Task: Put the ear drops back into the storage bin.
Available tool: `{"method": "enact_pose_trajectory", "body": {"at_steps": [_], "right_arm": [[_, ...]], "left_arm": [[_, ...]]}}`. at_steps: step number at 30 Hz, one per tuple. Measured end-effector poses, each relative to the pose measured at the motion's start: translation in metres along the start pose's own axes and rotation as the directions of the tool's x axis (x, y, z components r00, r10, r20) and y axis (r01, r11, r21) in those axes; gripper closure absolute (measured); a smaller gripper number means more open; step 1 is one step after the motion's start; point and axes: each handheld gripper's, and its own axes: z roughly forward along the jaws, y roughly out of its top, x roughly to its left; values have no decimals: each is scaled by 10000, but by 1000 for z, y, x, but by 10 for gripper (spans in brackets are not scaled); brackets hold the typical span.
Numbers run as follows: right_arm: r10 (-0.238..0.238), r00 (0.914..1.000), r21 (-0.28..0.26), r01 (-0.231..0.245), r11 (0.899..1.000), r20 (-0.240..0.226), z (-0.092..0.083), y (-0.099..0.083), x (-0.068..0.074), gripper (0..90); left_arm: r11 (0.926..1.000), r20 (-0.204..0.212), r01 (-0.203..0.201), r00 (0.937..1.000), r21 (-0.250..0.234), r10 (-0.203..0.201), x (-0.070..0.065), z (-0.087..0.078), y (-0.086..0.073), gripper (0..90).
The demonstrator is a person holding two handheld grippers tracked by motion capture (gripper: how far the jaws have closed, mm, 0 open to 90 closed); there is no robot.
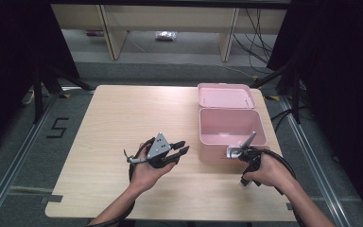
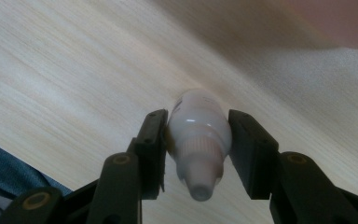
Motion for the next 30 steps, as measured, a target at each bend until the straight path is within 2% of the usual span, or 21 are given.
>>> {"method": "enact_pose_trajectory", "body": {"at_steps": [1, 2, 3, 4, 5, 11, 13, 16, 17, 18, 23, 25, 27, 30], "right_arm": [[-437, 9988, -127, 440, 9990, 201, 0, 0, -3, 592], [-341, 9994, -96, 342, 9994, 115, -1, 1, -2, 594], [57, 10000, 80, -57, 10000, 67, 0, 1, 0, 595], [79, 9999, 88, -79, 9999, 77, -1, 1, 1, 596], [-71, 9999, 50, 71, 10000, 83, 0, 0, 0, 596], [-96, 9999, 26, 95, 10000, 138, -1, 0, 0, 604], [93, 9999, 115, -94, 9999, 133, -2, 1, 1, 605], [-119, 9999, 85, 117, 9999, 123, -2, 0, -1, 605], [-103, 9999, 85, 102, 9999, 137, -2, 0, 0, 606], [141, 9998, 178, -143, 9997, 109, -2, 1, 1, 606], [-154, 9998, 151, 152, 9998, 154, -2, 0, -1, 607], [39, 9999, 231, -43, 9997, 155, -3, 0, 0, 607], [-103, 9999, 210, 101, 9997, 107, -3, 0, -1, 607], [50, 9998, 289, -55, 9996, 171, -4, 1, 1, 608]], "left_arm": [[10000, 1, 11, 10000, -2, -11, 0, 0, 0, 730], [10000, 2, 12, 10000, -4, -12, 0, 0, 0, 730], [10000, 3, 4, 10000, -1, -4, 0, 0, 0, 730], [10000, 4, -10, 10000, 19, 10, 0, 0, 0, 730], [10000, 8, -18, 10000, 22, 18, 0, 0, 0, 730], [10000, 12, -36, 10000, 30, 36, 0, 0, 0, 730], [10000, 8, -32, 10000, 26, 32, 0, 0, 0, 730], [10000, 9, -41, 10000, 51, 41, 0, 0, 0, 730], [10000, 10, -47, 10000, 57, 47, 0, 0, 0, 731], [10000, 13, -50, 10000, 57, 50, 0, 0, 0, 730], [9999, 25, -75, 10000, 93, 74, 0, 0, 0, 731], [9999, 21, -75, 10000, 83, 75, 0, 0, 0, 731], [9999, 17, -71, 10000, 86, 71, 0, 0, 0, 730], [9999, 26, -84, 10000, 100, 84, 0, 0, 0, 731]]}}
